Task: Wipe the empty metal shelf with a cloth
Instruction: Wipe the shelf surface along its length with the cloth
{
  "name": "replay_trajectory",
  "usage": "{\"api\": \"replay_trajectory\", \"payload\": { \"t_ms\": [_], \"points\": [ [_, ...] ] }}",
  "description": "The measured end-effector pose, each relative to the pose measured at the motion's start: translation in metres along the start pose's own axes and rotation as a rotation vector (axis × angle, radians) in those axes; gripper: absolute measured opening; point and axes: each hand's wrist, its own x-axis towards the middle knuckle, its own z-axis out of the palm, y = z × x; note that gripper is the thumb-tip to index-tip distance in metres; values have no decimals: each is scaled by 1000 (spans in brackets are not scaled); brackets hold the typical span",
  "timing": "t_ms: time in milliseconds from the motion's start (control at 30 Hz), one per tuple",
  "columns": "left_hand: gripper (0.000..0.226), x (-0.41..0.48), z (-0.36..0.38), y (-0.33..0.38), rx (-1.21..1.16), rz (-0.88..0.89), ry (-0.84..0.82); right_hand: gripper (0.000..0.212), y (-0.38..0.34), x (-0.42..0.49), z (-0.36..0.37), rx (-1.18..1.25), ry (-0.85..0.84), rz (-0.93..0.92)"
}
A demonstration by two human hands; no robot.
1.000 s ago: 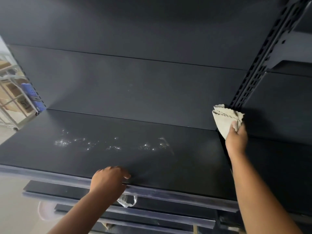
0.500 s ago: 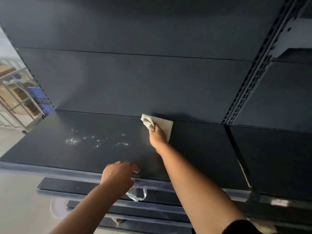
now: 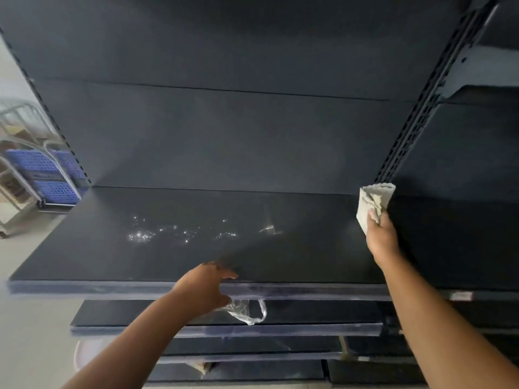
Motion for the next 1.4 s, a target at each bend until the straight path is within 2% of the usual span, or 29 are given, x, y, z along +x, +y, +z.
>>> {"api": "replay_trajectory", "payload": {
  "t_ms": [100, 167, 233, 367, 433, 500, 567, 600, 667, 833, 900, 967, 1000, 1067, 1233, 1400],
  "points": [
    [52, -13, -8, -31, 70, -18, 53, 34, 25, -20, 22, -543, -151, -237],
    [50, -22, -12, -53, 99, -39, 94, 36, 16, -39, 57, -706, -184, -363],
    [48, -31, -16, -76, 127, -65, 120, 37, -10, -69, 101, -672, -216, -423],
    [45, -48, -24, -118, 184, -123, 142, 41, -69, -152, 196, -518, -384, -569],
    [39, -55, -28, -136, 199, -141, 161, 33, -100, -184, 236, -362, -473, -424],
    [33, -59, -32, -148, 189, -148, 162, 31, -133, -206, 261, -56, -585, -33],
    [31, -61, -36, -152, 182, -136, 146, 28, -157, -210, 270, 422, -584, 384],
    [31, -60, -37, -152, 190, -125, 141, 26, -164, -205, 269, 650, -571, 519],
    [31, -59, -38, -151, 215, -105, 143, 32, -165, -190, 256, 883, -509, 581],
    [34, -56, -38, -148, 225, -108, 137, 36, -139, -130, 167, 884, -225, 379],
    [33, -55, -40, -149, 207, -127, 121, 36, -124, -112, 131, 790, -33, 240],
    [32, -54, -42, -150, 185, -143, 105, 35, -104, -101, 100, 456, 138, 87],
    [31, -52, -43, -150, 183, -147, 98, 36, -91, -98, 88, 227, 164, 33],
    [26, -47, -45, -150, 211, -150, 87, 37, -60, -96, 71, -160, 119, 2],
    [22, -39, -48, -143, 299, -207, 83, 36, -18, -94, 105, -764, -103, -106],
    [23, -37, -46, -141, 318, -248, 72, 34, -55, -62, 178, -686, -208, -101]
  ]
}}
